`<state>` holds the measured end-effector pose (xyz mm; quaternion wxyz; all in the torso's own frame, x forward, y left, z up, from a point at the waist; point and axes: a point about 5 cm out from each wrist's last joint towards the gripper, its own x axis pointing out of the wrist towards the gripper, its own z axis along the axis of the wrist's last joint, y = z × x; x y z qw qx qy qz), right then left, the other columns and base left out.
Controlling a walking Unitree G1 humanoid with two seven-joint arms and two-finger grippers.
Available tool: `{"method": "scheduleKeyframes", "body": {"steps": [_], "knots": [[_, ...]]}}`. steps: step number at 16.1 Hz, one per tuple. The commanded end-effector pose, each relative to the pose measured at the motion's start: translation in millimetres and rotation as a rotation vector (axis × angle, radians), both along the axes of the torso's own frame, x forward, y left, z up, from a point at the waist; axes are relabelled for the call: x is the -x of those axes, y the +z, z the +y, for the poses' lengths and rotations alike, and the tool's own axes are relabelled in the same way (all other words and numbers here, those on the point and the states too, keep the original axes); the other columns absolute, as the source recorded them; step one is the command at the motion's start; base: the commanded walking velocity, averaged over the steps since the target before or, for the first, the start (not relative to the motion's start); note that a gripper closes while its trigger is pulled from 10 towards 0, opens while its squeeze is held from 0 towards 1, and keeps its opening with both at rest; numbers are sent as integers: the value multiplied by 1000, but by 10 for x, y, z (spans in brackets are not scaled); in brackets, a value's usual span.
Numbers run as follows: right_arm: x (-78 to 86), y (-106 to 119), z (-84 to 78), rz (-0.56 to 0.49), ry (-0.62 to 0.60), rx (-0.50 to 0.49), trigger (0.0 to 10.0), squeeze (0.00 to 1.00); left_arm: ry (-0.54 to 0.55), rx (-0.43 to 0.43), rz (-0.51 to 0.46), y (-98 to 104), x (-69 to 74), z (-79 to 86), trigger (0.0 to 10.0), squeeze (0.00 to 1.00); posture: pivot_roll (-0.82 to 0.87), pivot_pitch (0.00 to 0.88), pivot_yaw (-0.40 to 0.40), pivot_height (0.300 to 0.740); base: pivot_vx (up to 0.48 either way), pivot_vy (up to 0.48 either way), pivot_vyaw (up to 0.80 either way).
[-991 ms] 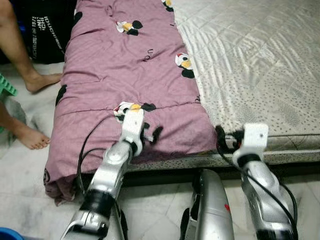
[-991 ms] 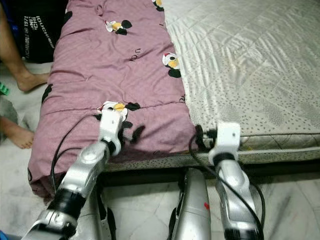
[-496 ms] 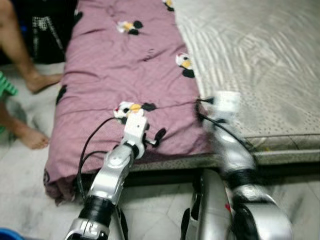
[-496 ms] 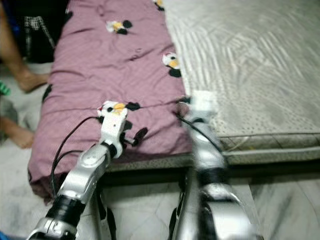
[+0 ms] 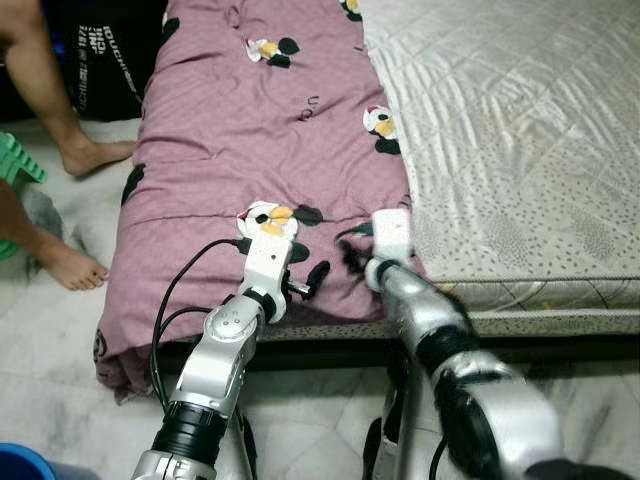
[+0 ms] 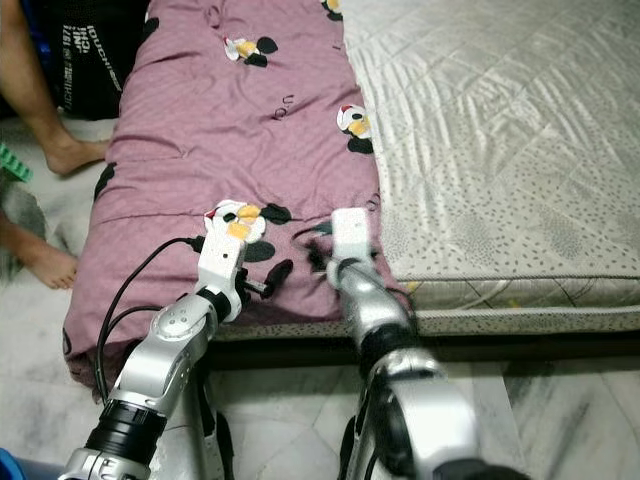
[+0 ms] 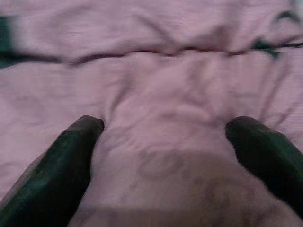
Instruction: Clean up the room
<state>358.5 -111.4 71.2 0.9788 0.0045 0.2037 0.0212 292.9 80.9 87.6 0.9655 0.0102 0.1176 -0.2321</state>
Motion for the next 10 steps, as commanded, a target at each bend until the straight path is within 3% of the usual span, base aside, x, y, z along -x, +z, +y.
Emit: {"method": "scheduleKeyframes", "body": {"steps": [1, 2, 5, 6, 8, 10], "knots": [[106, -207, -302, 109, -142, 20, 10000, 0, -5, -11, 3, 7, 10, -4, 10000, 0, 17, 152, -46, 517, 0, 0, 0], [104, -204, -343, 111, -160, 20, 10000, 0, -5, -11, 3, 8, 9, -5, 10000, 0, 17, 152, -46, 517, 0, 0, 0], [208, -282, -824, 141, -312, 40, 10000, 0, 0, -12, 3, 15, 13, 2, 10000, 0, 19, 151, -53, 517, 0, 0, 0], [250, -313, -902, 147, -333, 39, 10000, 0, 1, -12, 3, 13, 17, 8, 10000, 0, 19, 151, -53, 517, 0, 0, 0], [491, -466, -1205, 176, -404, 32, 10000, 0, 5, -14, 6, 4, 24, 18, 10000, 0, 8, 152, -53, 517, 0, 0, 0], [641, -480, -1331, 127, -410, 4, 10000, 0, 4, -12, 5, 6, 19, 20, 10000, 0, -5, 150, -47, 517, 0, 0, 0]]}}
